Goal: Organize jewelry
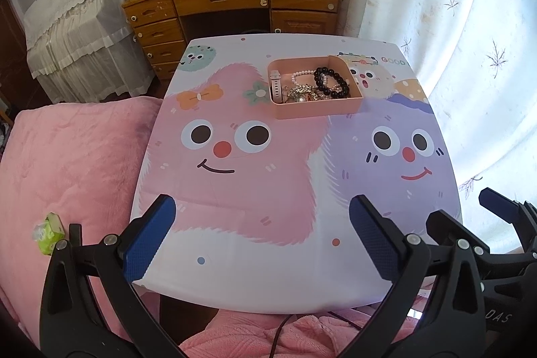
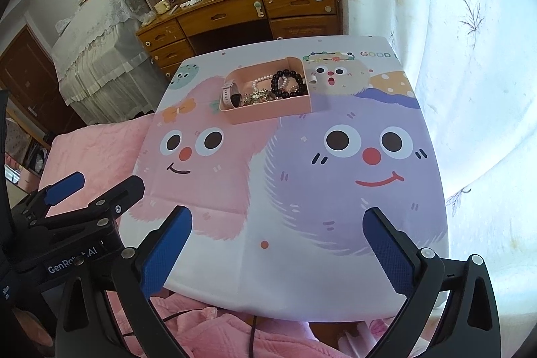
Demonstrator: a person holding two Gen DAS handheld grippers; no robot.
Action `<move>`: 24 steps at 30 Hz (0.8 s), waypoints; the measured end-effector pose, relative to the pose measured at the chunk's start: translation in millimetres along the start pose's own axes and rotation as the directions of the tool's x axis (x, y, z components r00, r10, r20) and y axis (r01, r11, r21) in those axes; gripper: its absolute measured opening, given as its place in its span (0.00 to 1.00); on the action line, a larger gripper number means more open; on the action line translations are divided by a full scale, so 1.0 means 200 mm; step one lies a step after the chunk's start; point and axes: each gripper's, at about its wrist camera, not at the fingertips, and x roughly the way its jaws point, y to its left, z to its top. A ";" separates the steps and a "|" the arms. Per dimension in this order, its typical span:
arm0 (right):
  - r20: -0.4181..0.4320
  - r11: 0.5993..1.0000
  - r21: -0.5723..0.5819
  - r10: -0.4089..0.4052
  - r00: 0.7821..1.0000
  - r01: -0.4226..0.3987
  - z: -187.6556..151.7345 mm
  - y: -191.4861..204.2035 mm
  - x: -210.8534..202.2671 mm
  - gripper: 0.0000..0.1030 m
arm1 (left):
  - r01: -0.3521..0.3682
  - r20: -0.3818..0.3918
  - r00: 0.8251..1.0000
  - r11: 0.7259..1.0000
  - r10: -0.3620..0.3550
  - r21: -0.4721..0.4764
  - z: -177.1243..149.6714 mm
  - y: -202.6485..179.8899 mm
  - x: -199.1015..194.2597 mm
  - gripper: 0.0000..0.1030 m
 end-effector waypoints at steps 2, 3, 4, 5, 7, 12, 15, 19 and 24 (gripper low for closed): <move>-0.004 1.000 0.008 0.000 1.000 0.000 -0.01 -0.01 0.01 1.00 | 0.000 0.002 1.000 1.000 0.000 0.005 0.00 -0.01 0.00 1.00; -0.005 1.000 0.012 0.001 1.000 -0.001 -0.01 -0.01 0.02 1.00 | 0.000 0.002 1.000 1.000 0.000 0.008 0.00 -0.01 0.00 1.00; -0.006 1.000 0.016 0.001 1.000 -0.001 -0.01 -0.02 0.02 1.00 | 0.000 0.003 1.000 1.000 0.000 0.010 0.00 -0.01 0.01 1.00; -0.007 1.000 0.018 0.000 1.000 0.000 -0.01 -0.02 0.03 1.00 | 0.001 0.002 1.000 1.000 -0.001 0.013 0.00 -0.01 0.01 1.00; -0.006 1.000 0.017 0.000 1.000 0.000 -0.01 -0.02 0.03 1.00 | 0.000 0.000 1.000 1.000 0.000 0.018 0.01 -0.01 0.01 1.00; -0.007 1.000 0.017 0.001 1.000 -0.001 -0.01 -0.03 0.03 1.00 | 0.001 -0.003 1.000 1.000 -0.001 0.021 0.01 -0.01 0.02 1.00; -0.009 1.000 0.017 0.002 1.000 -0.002 0.00 -0.03 0.03 1.00 | 0.000 -0.004 1.000 1.000 0.000 0.021 0.01 -0.02 0.02 1.00; -0.011 1.000 0.011 -0.011 1.000 0.011 -0.01 -0.03 0.03 1.00 | -0.001 -0.005 1.000 1.000 0.001 0.020 0.02 -0.02 0.02 1.00; -0.019 1.000 0.008 -0.017 1.000 0.017 -0.02 -0.02 0.06 1.00 | 0.000 -0.018 1.000 1.000 0.000 0.020 0.01 0.00 0.04 1.00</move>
